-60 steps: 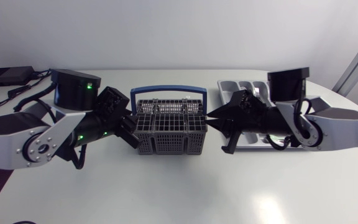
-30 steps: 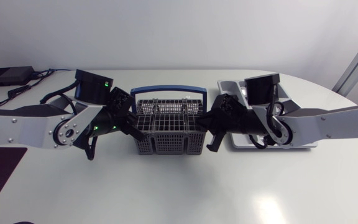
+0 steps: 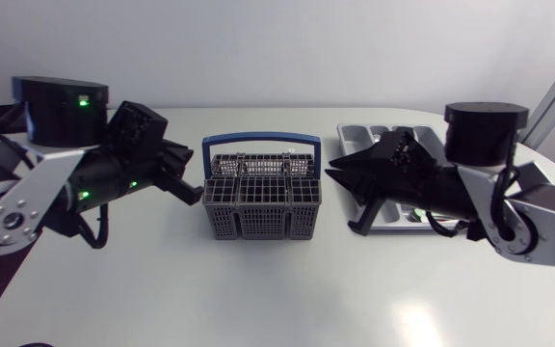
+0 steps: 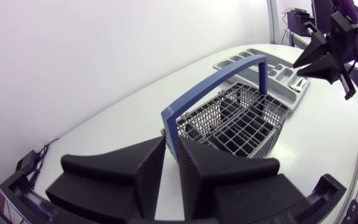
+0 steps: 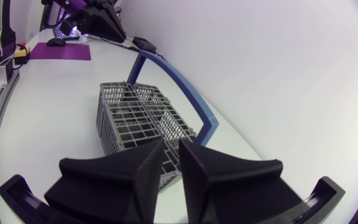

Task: Unload the cutlery basket into the drawer organizer.

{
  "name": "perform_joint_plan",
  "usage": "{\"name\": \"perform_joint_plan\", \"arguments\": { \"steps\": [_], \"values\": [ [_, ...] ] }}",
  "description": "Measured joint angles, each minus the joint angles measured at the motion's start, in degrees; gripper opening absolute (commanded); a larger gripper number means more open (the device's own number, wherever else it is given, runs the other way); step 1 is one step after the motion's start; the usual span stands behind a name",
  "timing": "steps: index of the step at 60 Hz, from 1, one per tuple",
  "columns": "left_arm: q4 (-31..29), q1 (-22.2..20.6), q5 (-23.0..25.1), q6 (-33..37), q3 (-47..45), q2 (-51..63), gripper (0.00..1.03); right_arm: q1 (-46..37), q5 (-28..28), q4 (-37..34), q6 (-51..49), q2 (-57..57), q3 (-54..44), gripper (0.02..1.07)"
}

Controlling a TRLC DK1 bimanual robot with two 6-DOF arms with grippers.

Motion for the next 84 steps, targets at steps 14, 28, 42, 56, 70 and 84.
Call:
{"name": "perform_joint_plan", "arguments": {
  "steps": [14,28,42,56,70,84],
  "values": [
    [-2.14,0.04,-0.11,0.46,-5.57,-8.63,1.0,-3.91,2.75,0.57,0.0,-10.38,-7.15,1.03],
    [-3.74,1.31,-1.79,0.46,-6.54,-15.08,1.0,-10.73,2.82,1.44,0.02,-19.85,-12.0,1.03],
    [-7.17,5.14,-2.05,0.24,-7.26,-22.12,1.0,-19.08,3.26,-1.03,2.03,-30.56,-15.61,1.03],
    [-9.57,9.51,-2.14,-0.2,-9.14,-30.36,1.0,-30.1,2.69,0.24,7.93,-40.81,-20.28,1.03],
    [-9.73,13.22,-2.14,-0.96,-12.81,-38.45,1.0,-33.31,2.64,-0.26,12.02,-46.73,-23.85,1.03],
    [-8.85,16.09,-0.83,-3.96,-19.52,-44.94,1.0,-30.42,7.63,-4.15,16.61,-52.57,-25.68,1.03]
  ]
}}
